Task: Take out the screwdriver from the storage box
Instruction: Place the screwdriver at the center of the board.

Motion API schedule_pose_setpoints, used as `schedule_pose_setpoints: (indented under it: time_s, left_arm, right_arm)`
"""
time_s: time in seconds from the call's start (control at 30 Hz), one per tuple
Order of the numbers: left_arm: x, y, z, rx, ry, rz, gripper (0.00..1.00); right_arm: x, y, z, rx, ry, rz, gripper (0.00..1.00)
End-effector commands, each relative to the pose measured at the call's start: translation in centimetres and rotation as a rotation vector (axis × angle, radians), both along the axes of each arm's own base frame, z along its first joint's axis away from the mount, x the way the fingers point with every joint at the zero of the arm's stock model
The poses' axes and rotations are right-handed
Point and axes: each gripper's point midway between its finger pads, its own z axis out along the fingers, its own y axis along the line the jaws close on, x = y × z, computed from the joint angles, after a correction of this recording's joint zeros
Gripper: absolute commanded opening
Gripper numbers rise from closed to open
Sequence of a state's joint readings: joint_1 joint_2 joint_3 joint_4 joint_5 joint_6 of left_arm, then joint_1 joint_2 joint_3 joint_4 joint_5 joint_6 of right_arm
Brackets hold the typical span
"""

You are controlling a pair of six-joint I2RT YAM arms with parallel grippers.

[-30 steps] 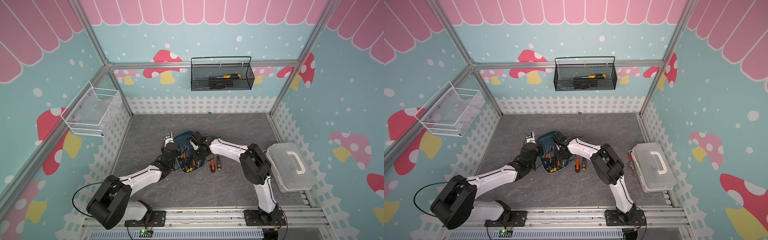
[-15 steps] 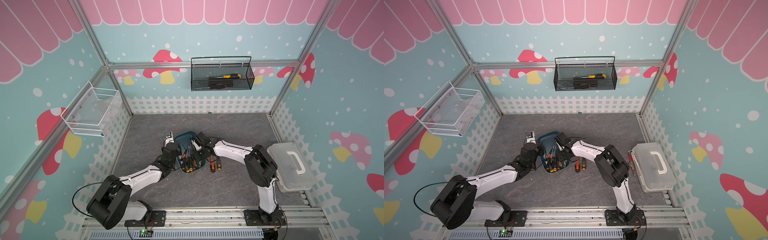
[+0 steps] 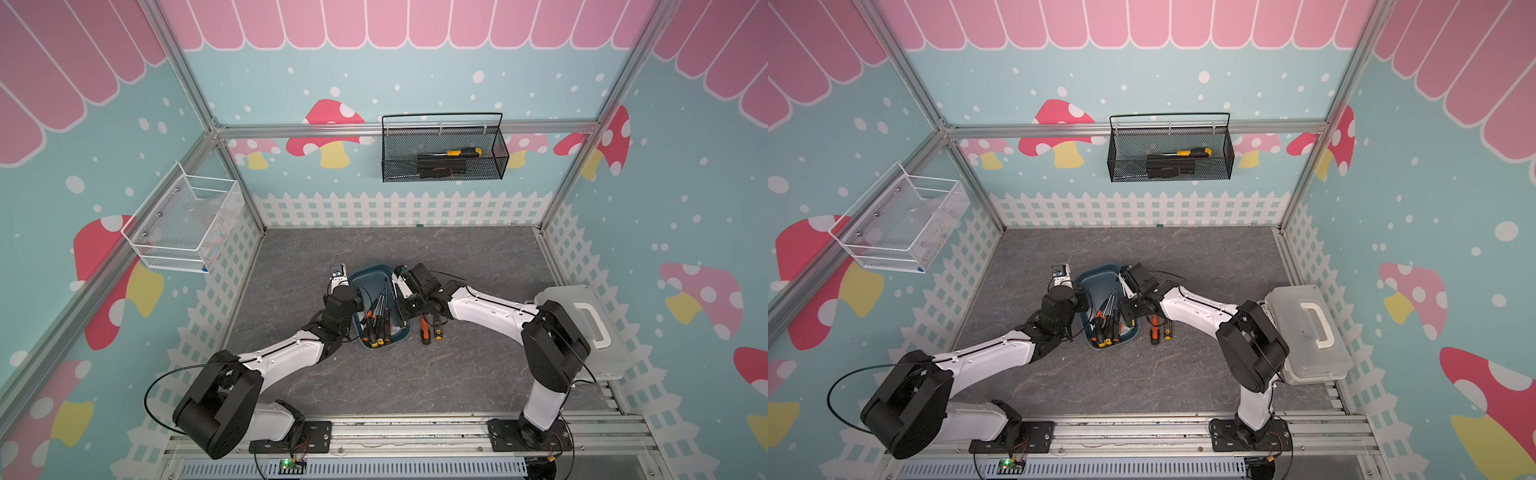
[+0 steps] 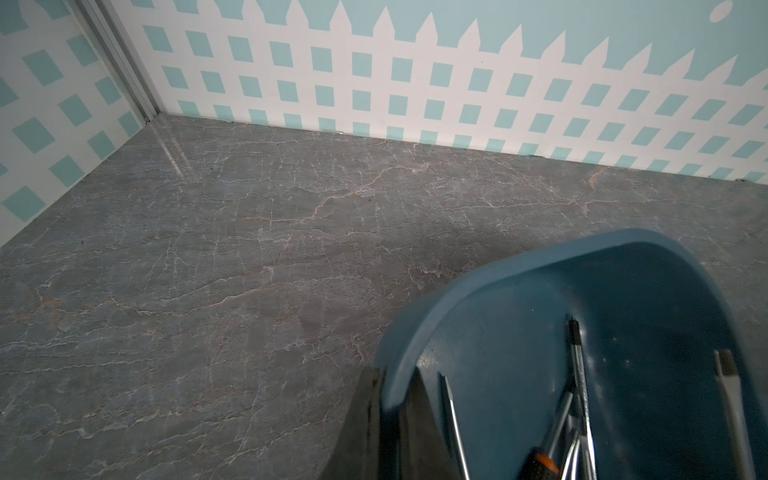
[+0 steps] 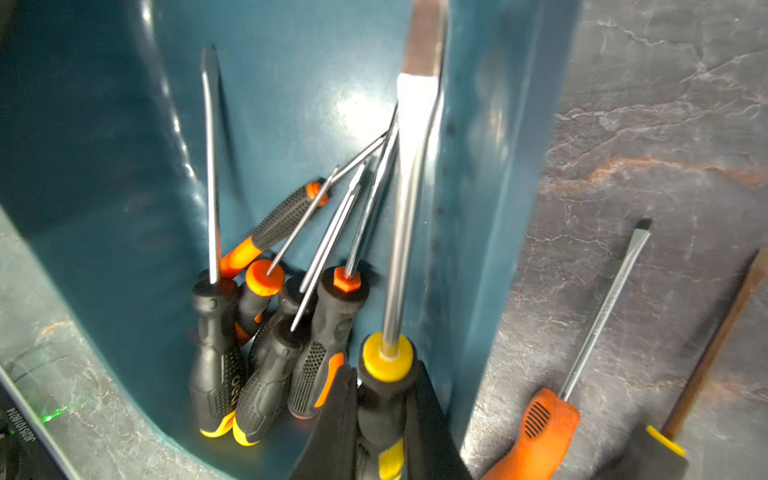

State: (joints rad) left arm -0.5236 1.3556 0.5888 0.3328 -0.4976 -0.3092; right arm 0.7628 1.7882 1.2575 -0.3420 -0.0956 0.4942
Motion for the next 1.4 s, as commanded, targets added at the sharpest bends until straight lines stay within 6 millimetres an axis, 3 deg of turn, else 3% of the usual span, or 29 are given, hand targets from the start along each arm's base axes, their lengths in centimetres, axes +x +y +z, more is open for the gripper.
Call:
schedule_pose_setpoints:
  time_s: [0.0, 0.33, 0.43, 0.57, 0.77, 0.87, 1.37]
  left_arm:
    - [-0.6, 0.5, -0.8, 0.062, 0.032, -0.008, 0.0]
    - [-0.6, 0.5, -1.0, 0.068, 0.037, -0.008, 0.0]
    - [-0.6, 0.6, -0.9, 0.072, 0.037, -0.008, 0.0]
    - [-0.6, 0.6, -0.9, 0.072, 0.035, -0.008, 0.0]
    - [-0.5, 0.4, -0.9, 0.072, 0.037, -0.014, 0.0]
    - [-0.5, 0.3, -1.0, 0.073, 0.037, -0.015, 0.0]
    - [-0.5, 0.3, -1.2, 0.081, 0.038, -0.022, 0.0]
  right_arm:
    - [0.3, -0.2, 2.4, 0.055, -0.054, -0.001, 0.0]
    - [-1.8, -1.9, 5.8, 0.104, -0.072, 0.046, 0.0]
    - [-2.5, -3.3, 6.3, 0.092, -0.071, 0.038, 0.0]
    - [-3.1, -6.7, 6.1, 0.015, -0.053, -0.019, 0.0]
    - [-3.7, -11.7, 4.5, -0.03, 0.011, -0.113, 0.0]
    - [-3.7, -13.2, 3.4, -0.053, 0.049, -0.138, 0.0]
    - [-1.9, -14.5, -2.7, -0.083, 0.223, -0.146, 0.0]
